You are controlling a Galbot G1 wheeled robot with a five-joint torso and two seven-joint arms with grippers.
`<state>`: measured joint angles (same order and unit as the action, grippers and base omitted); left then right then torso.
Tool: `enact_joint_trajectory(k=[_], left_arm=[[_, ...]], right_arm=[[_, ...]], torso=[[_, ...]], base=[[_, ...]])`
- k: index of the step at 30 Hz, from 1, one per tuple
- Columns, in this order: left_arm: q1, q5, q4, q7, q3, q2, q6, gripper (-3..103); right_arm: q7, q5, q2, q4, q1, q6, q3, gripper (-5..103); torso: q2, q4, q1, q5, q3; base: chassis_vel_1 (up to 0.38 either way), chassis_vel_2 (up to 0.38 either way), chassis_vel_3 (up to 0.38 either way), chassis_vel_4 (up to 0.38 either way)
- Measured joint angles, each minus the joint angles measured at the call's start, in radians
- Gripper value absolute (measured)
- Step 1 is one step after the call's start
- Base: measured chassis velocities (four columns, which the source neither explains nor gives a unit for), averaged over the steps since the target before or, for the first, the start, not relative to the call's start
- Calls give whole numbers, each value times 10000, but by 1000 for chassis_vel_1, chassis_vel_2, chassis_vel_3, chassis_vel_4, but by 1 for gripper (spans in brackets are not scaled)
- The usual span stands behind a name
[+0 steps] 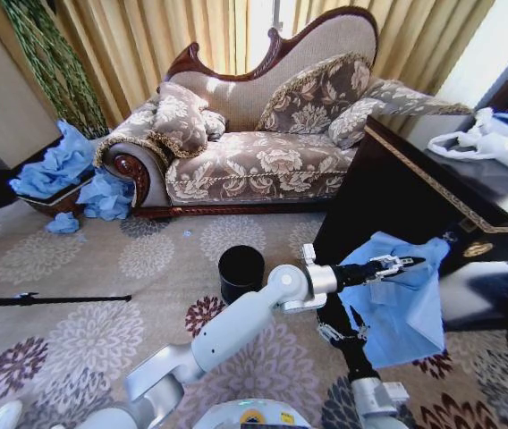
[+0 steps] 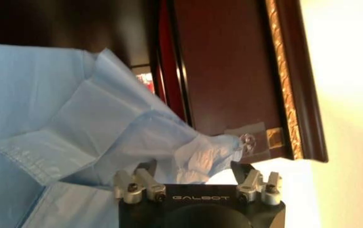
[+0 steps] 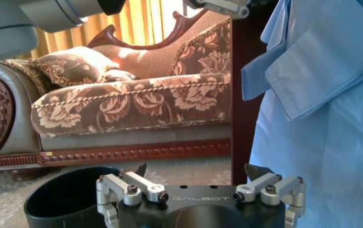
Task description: Place a garbage bag over the trash bin.
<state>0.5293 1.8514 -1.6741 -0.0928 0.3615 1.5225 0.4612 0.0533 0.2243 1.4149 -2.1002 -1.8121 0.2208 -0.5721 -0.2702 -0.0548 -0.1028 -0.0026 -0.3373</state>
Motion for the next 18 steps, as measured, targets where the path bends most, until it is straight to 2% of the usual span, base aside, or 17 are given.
enact_joint_trajectory(k=[2, 5, 8, 9, 10, 11, 12, 13, 15, 16, 18], left_arm=[[6, -7, -1, 0, -15, -8, -28, 81], [8, -33, 59, -6, -68, 62, -95, 97], [8, -79, 133, -6, -56, 179, -145, 102], [12, -116, 170, -7, -20, 232, -181, 97], [12, -116, 170, -7, -20, 232, -181, 97], [18, -143, 203, -5, 10, 263, -201, 92], [20, -154, 219, -3, 22, 278, -207, 92], [26, -174, 259, 12, 50, 324, -216, 81], [29, -179, 273, 23, 57, 346, -217, 81], [32, -186, 285, 36, 68, 366, -218, 70], [32, -189, 289, 43, 76, 366, -218, 70]], right_arm=[[-1, 1, -15, 14, 6, 0, 0, 100], [-4, 2, -48, 61, 70, -19, 47, 100], [-5, -7, -43, 63, 90, -41, 96, 100], [-6, -9, -39, 62, 92, -46, 108, 100], [-6, -9, -39, 62, 92, -46, 108, 100], [-6, -14, -38, 63, 91, -48, 109, 100], [-6, -16, -39, 62, 90, -48, 109, 100], [-6, -16, -49, 54, 81, -49, 103, 100], [-7, -16, -55, 43, 73, -49, 92, 100], [-8, -13, -63, 32, 60, -48, 70, 100], [-8, -11, -66, 29, 52, -48, 65, 100]], torso=[[0, -1, 0, 0, 0], [0, 0, -1, 1, 0], [0, -1, 0, 0, 0], [0, -2, 0, 0, 0], [0, -2, 0, 0, 0], [0, -2, 0, 0, 0], [0, -2, -1, 0, 0], [0, -1, 0, 1, 0], [0, -1, 0, 0, 0], [0, -2, 0, 0, 0], [0, -2, 0, 0, 0]], base=[[0, 0, 0, 0], [0, 0, 0, 0], [0, 0, 0, 0], [0, 0, 0, 0], [0, 0, 0, 0], [0, 0, 0, 0], [0, 0, 0, 0], [0, 0, 0, 0], [0, 0, 0, 0], [0, 0, 0, 0], [0, 0, 0, 0]])
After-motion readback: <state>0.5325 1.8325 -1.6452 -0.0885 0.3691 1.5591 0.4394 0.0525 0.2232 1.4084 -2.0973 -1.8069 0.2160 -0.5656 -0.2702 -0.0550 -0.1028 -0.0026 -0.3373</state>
